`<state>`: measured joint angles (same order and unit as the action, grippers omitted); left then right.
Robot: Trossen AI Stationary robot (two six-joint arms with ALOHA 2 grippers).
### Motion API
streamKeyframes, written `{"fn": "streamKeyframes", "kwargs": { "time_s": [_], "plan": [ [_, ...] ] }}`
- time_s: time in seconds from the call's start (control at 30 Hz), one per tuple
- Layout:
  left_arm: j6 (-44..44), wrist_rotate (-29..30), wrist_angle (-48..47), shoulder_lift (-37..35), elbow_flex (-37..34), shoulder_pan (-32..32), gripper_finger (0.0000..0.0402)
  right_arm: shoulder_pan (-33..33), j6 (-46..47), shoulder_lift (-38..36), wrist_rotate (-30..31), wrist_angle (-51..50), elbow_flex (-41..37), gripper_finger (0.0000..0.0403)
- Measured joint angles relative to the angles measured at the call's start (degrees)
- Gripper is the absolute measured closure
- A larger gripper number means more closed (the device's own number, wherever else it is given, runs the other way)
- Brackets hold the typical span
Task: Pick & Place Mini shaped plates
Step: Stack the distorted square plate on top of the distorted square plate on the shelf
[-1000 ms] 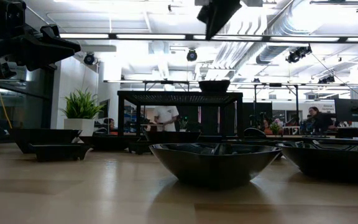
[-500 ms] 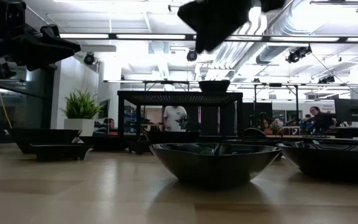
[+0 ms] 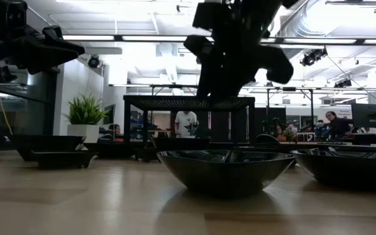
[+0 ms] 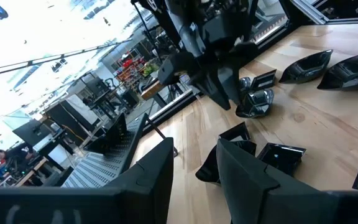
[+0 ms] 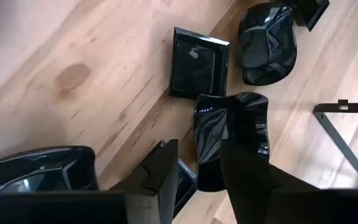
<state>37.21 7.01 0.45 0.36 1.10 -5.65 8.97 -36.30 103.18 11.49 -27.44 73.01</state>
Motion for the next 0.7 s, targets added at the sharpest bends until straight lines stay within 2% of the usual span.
{"fn": "streamKeyframes", "kwargs": {
  "time_s": [0.13,0.37,0.7],
  "plan": [
    [0.0,0.0,0.0,0.0,0.0,0.0,0.0282,-0.37,0.27,0.0,-0.59,5.04,-1.58,0.0253],
    [0.0,0.0,0.0,0.01,0.0,0.0,0.0282,-1.15,1.56,0.49,-0.18,8.0,-2.03,0.0202],
    [0.0,0.02,0.0,0.0,0.0,0.0,0.0282,-2.34,5.51,3.45,-0.81,11.33,-1.98,0.0194]
  ]
}}
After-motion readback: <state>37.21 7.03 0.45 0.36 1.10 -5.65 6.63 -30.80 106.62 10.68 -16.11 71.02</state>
